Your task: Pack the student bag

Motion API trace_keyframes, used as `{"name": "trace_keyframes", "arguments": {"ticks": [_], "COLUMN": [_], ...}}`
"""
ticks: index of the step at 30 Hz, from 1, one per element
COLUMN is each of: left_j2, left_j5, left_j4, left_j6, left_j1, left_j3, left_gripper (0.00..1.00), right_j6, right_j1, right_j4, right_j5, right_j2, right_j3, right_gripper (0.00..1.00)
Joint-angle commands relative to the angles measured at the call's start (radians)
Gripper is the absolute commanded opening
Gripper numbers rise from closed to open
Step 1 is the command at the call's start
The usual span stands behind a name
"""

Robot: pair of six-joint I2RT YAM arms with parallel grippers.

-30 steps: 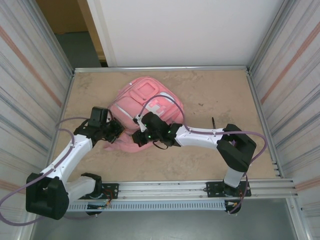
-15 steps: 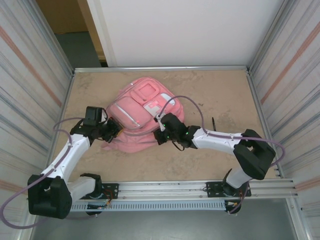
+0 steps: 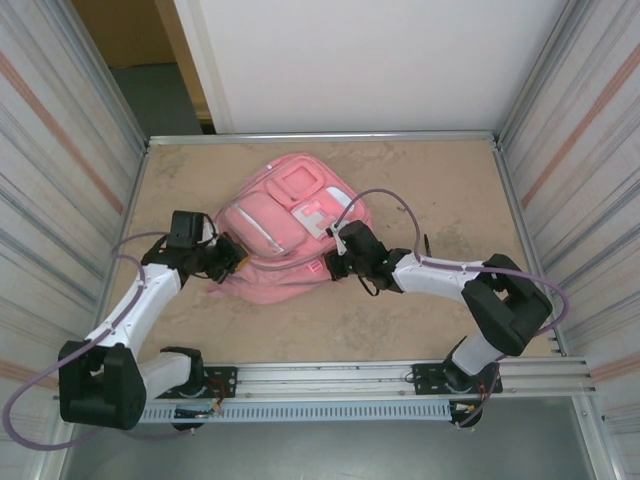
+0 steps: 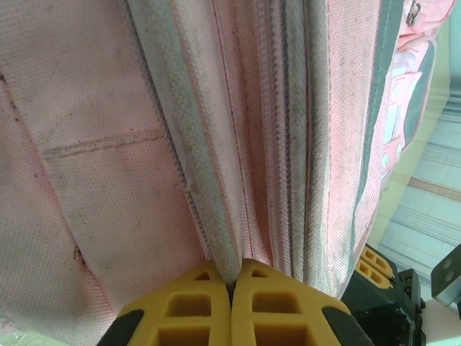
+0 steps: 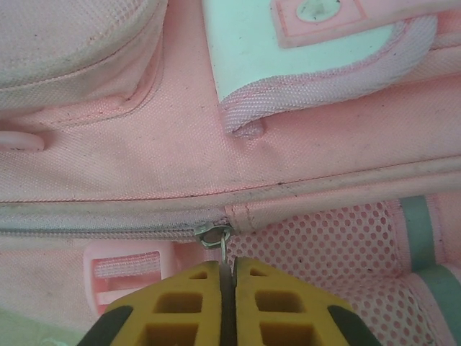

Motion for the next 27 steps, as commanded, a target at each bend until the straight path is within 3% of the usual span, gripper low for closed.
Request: {"name": "trace_keyframes", "arguments": {"ticks": [1,4,6,8,10,14,18,20,22,27], "left_j2": [-0.026,-0.09,-0.131,-0.175,-0.225,-0.333,-0.346,-0.279,-0.193,-0.012], "left_j5": [-0.017,-0.149,-0.194,-0.258,-0.361,-0.485,-0.527,-0.48,-0.454,-0.413], "left_j4": [0.001,0.028,0.036,-0.02,-0.105,-0.212,-0.213,-0.193,-0.208,-0.137], "left_j6": [-0.004,-0.104,-0.152,-0.164,-0.181,-0.175,-0.094,-0.007,0.058,0.112], "left_j1": [-0.007,-0.14,-0.217,-0.27,-0.307,-0.316,-0.313,-0.294,-0.282,-0.244], "left_j3": [-0.02,-0.077,-0.096,-0.087,-0.074,-0.049,-0.009,0.042,0.105,0.17], "left_gripper": [0.05,0.06,0.13,0.33,0.45,0.51,0.57,0.65,0.71,0.73], "right_j6": [-0.008,-0.032,-0.041,-0.054,-0.081,-0.13,-0.188,-0.2,-0.211,-0.187], "right_j1": [-0.051,-0.069,-0.076,-0.087,-0.094,-0.097,-0.103,-0.112,-0.117,-0.103], "right_j4": [-0.033,-0.051,-0.069,-0.073,-0.077,-0.113,-0.168,-0.201,-0.225,-0.233], "right_j5": [0.138,0.13,0.136,0.133,0.119,0.169,0.228,0.214,0.19,0.04], "right_j2": [-0.014,-0.036,-0.057,-0.098,-0.149,-0.273,-0.38,-0.413,-0.425,-0.434], "right_j3": [-0.053,-0.039,-0.032,-0.032,-0.033,-0.028,-0.006,0.003,0.012,0.012], "right_gripper": [0.13,0.2,0.26,0.32,0.35,0.38,0.44,0.51,0.49,0.49]}}
